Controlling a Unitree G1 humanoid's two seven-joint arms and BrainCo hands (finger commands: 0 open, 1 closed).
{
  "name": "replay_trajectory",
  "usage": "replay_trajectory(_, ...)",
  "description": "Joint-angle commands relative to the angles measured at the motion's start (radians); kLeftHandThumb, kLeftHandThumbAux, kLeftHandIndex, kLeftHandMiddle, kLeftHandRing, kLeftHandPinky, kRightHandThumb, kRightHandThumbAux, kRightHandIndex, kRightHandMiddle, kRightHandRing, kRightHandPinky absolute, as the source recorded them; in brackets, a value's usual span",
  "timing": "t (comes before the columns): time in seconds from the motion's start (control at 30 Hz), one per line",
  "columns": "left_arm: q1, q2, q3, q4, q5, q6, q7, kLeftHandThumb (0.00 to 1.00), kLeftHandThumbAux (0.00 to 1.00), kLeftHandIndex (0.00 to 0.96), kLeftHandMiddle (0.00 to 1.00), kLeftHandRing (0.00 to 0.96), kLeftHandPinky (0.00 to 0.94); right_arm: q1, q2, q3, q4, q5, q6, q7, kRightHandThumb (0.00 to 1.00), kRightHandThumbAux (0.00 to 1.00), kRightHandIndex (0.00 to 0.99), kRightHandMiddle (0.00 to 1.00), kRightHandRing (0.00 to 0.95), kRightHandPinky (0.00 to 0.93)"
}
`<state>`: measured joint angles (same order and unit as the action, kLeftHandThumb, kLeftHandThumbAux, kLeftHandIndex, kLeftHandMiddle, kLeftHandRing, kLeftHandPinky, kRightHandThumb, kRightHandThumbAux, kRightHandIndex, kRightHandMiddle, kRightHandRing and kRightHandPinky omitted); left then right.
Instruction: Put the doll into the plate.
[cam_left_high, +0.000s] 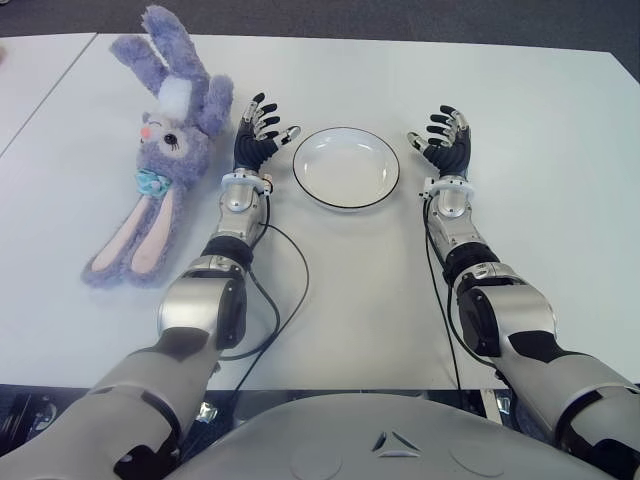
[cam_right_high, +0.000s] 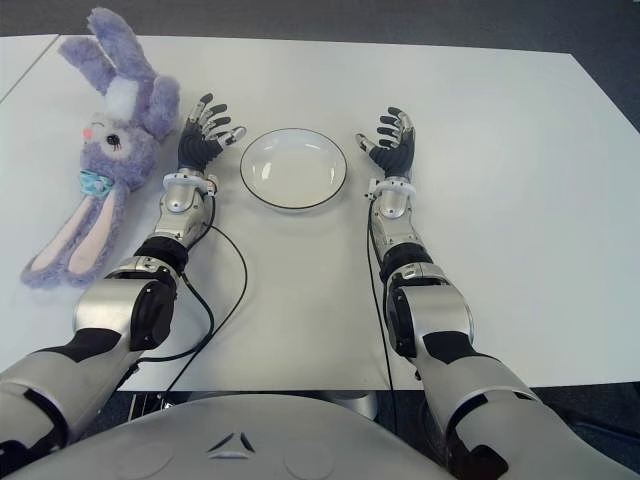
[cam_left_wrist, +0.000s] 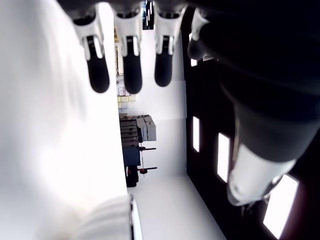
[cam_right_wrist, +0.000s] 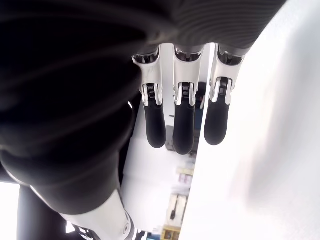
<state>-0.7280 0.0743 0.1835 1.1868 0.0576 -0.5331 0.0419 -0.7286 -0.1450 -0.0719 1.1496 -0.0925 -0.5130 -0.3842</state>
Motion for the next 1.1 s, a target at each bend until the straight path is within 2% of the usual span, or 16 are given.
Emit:
replay_trajectory(0.03, 0.250, -0.056, -0.001, 0.160, 0.005, 0.141, 0.025, 0.000, 0.782, 0.058, 0.182, 0.212, 0.242, 0.321, 0.080, 0.026, 0.175, -0.038, 0.040, -0.004, 0.253, 0.906, 0.192, 0.284, 0.307, 0.332)
replay_trajectory(0.3, 0.248, -0.053, -0.014, 0.157, 0.018, 0.130, 0.037, 0.000, 0.769, 0.052, 0.182, 0.209, 0.239, 0.322, 0.082, 0.026, 0.174, -0.037, 0.036, -0.009, 0.278, 0.900, 0.193, 0.287, 0.310, 0.333)
replay_trajectory(0.6, 0.248, -0.052, -0.029, 0.154, 0.030, 0.118, 0.055, 0.000, 0.765, 0.049, 0.188, 0.207, 0.226, 0.323, 0.081, 0.030, 0.174, -0.039, 0.036, -0.013, 0.261, 0.902, 0.191, 0.282, 0.301, 0.316)
replay_trajectory(0.73, 0.205, -0.059, -0.057, 0.103, 0.049, 0.057, 0.094, 0.000, 0.761, 0.043, 0.181, 0.200, 0.212, 0.321, 0.081, 0.036, 0.174, -0.043, 0.041, -0.013, 0.256, 0.902, 0.192, 0.275, 0.294, 0.314)
replay_trajectory(1.1, 0.191, -0.028, -0.066, 0.043, 0.041, -0.031, 0.122, 0.000, 0.765, 0.031, 0.149, 0.165, 0.174, 0.319, 0.082, 0.041, 0.175, -0.043, 0.045, -0.020, 0.225, 0.905, 0.194, 0.268, 0.286, 0.310)
